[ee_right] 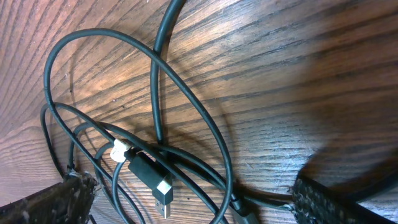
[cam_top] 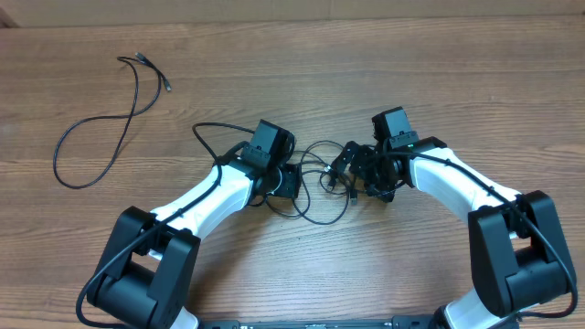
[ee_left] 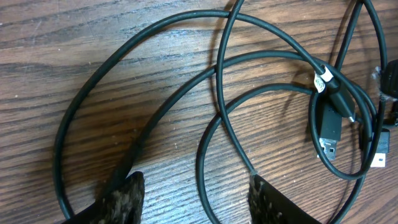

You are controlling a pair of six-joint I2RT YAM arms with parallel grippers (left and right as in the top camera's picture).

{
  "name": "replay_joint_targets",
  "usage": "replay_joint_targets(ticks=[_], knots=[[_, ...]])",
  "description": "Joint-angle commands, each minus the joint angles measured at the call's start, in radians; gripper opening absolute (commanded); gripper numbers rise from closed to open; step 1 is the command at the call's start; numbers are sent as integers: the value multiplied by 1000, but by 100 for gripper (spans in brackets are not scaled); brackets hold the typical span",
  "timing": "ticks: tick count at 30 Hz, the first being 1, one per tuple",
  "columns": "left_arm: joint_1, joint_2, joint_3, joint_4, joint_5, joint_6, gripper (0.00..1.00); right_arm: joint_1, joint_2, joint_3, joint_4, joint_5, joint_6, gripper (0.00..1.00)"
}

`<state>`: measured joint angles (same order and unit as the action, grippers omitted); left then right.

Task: Untangle cables

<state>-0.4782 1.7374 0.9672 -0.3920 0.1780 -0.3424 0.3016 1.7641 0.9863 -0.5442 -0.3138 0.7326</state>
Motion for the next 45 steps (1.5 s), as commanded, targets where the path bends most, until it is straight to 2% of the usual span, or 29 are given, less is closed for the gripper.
replay_joint_targets(ticks=[1,19,45], knots=[[-3,8,-10,4,-14,-14,55,-4,20,-19,-3,29,0,100],[-3,8,-10,4,-13,-14,54,-4,20,-19,-3,28,1,100],[-3,8,-10,5,-13,-21,59,-4,20,-19,19,10,1,100]])
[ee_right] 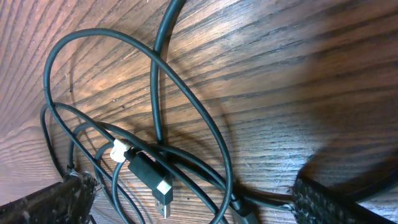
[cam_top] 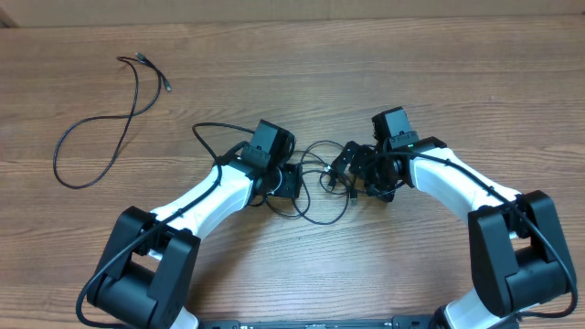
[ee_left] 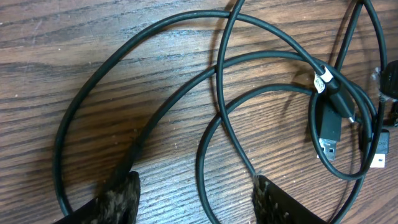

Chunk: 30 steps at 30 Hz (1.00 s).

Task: Untangle cables

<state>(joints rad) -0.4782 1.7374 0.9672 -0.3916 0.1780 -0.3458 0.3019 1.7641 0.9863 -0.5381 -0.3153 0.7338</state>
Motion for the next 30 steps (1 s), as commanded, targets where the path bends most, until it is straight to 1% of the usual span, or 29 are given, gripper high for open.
replay_joint_targets(ticks=[1,2,8,13,20,23,30], knots=[[-3,8,-10,5,-13,-18,59,-4,20,-19,3,-20,-2,100],[-3,8,-10,5,-13,-18,59,-4,20,-19,-26,-52,-1,100],[-3,8,-10,4,-13,-18,58,-6,20,-18,-105,-107,-2,100],[-3,8,-10,5,-13,-18,59,-11,-4,-10,-139,-94,-9,100],[-3,8,-10,5,-13,-18,59,6,-116,-10,-160,28,0,100],[-3,8,-10,6,-13,-18,59,17,-149,-10,-160,97,30,100],[-3,8,-10,5,-13,-18,59,17,-158,-10,-93,220,52,100]])
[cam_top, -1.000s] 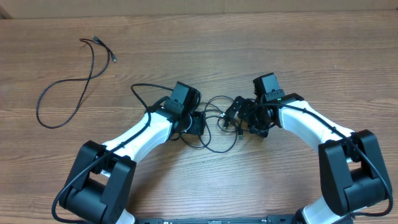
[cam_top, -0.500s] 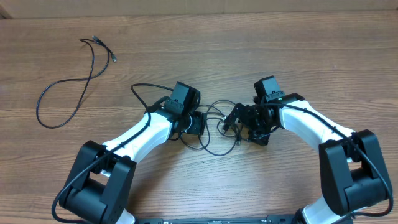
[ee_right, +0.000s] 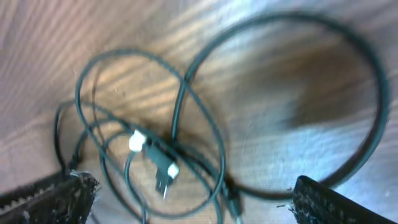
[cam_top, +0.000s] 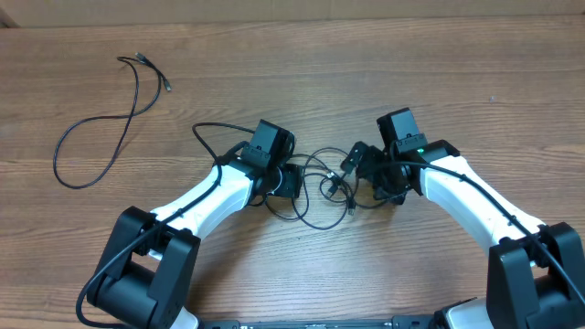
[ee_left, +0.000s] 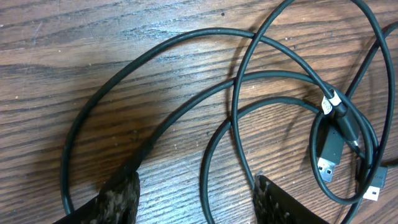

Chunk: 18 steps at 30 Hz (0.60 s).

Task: Untangle cables

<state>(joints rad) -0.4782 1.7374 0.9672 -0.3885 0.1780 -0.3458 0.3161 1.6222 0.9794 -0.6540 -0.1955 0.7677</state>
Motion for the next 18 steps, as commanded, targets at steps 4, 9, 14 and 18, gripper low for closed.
replay_joint_targets(ticks=[4,9,14,18], knots=[[-3,8,-10,3,-13,-18,61,3,-16,-3,47,190,18,100],[-3,8,-10,2,-13,-18,61,3,-16,-4,60,333,18,100],[-3,8,-10,1,-13,-18,62,3,-16,-4,78,378,18,100],[-3,8,-10,1,-13,-18,63,3,-16,-4,77,378,18,100]])
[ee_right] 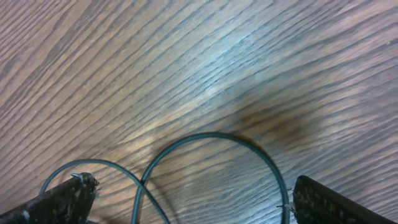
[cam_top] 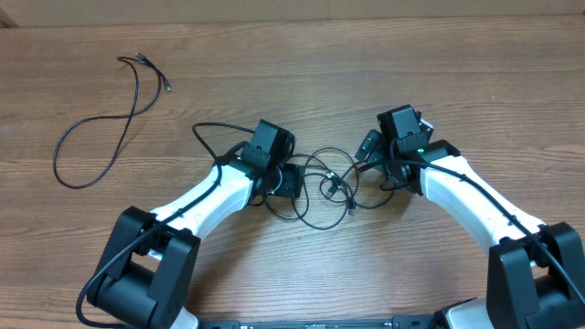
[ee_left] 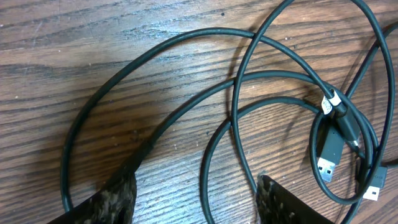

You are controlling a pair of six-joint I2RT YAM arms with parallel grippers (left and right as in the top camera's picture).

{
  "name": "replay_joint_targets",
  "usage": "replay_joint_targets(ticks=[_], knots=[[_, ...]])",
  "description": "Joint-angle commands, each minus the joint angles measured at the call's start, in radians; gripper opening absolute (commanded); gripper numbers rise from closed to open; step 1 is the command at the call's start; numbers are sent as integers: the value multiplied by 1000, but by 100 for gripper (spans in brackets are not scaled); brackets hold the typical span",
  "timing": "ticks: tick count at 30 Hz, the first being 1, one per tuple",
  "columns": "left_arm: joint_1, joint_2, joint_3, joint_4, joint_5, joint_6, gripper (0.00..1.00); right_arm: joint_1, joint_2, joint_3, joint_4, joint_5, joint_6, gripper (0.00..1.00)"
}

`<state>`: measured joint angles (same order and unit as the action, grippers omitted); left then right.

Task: Untangle cables

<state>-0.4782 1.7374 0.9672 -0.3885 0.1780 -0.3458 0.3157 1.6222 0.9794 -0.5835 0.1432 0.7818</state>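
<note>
A tangle of black cables [cam_top: 322, 187] lies mid-table between my two arms. In the left wrist view its loops [ee_left: 249, 93] cross each other, with a white-tagged USB plug [ee_left: 329, 152] and a smaller plug [ee_left: 373, 190] at the right. My left gripper [cam_top: 291, 181] sits low at the tangle's left side. It stands open [ee_left: 196, 208], with one strand running between the fingers and another passing under the left finger [ee_left: 115, 199]. My right gripper [cam_top: 377, 164] is at the tangle's right edge, open [ee_right: 193, 202] over a single loop [ee_right: 217, 140].
A separate thin black cable [cam_top: 101, 128] lies apart at the far left of the wooden table [cam_top: 475, 73], its small plugs toward the back. Both arms reach in from the front edge.
My right gripper has moved further right and away from the tangle; its view now shows only one loop, with the plugs out of sight. The left gripper and the cables have not moved.
At the two oldest moments both grippers stood open and low over the tangle, the right one close to the tagged USB plug. Then the right gripper was higher and further right, and the loops had shifted slightly right. Now it stands at the tangle's right edge.
</note>
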Motion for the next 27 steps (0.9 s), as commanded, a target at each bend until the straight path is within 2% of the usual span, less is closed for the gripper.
replay_joint_targets(ticks=[1,27], knots=[[-3,8,-10,1,-13,-18,63,3,-16,-4,7,39,3,100],[-3,8,-10,6,-16,-18,65,3,-16,-4,7,39,3,100]])
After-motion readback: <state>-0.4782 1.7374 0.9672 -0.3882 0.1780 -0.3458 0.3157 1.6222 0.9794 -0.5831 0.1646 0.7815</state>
